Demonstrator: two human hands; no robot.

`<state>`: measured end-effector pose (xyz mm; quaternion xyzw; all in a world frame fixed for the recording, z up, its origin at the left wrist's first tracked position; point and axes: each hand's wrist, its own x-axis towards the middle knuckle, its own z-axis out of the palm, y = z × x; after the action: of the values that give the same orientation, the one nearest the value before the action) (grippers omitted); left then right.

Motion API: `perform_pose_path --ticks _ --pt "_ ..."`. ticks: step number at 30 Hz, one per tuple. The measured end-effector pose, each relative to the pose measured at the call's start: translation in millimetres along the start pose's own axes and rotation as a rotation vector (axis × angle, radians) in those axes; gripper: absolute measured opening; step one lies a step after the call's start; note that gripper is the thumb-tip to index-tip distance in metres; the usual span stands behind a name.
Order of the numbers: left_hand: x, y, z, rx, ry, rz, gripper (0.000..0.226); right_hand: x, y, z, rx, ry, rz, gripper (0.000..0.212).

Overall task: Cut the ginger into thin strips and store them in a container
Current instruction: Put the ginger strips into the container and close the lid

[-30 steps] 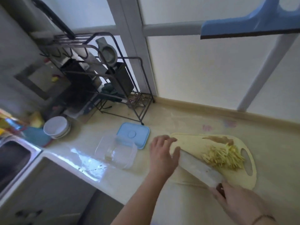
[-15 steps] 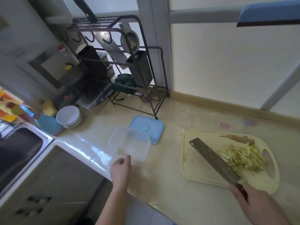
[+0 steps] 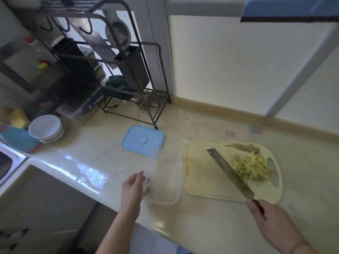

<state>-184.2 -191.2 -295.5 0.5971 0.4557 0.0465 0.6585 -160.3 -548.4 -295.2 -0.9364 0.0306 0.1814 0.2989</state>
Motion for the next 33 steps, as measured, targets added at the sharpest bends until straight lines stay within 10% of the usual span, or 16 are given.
perform_pose_path --ticks 7,14,23,33 --pt "-18.1 10.2 17.3 0.282 0.112 0.413 0.010 -9.3 6.1 -8.0 0.120 0.004 0.090 0.102" --pt "-21.0 13.0 52.8 0.574 0.041 0.612 0.040 -9.6 4.7 -31.0 0.702 -0.263 0.314 0.036" --pt "-23.0 14.7 67.6 0.793 0.118 0.773 0.041 -14.9 35.2 -81.1 0.779 -0.094 0.321 0.106" --pt "-23.0 16.8 82.3 0.743 0.048 0.758 0.045 -20.7 51.5 -80.4 0.809 -0.121 0.380 0.107"
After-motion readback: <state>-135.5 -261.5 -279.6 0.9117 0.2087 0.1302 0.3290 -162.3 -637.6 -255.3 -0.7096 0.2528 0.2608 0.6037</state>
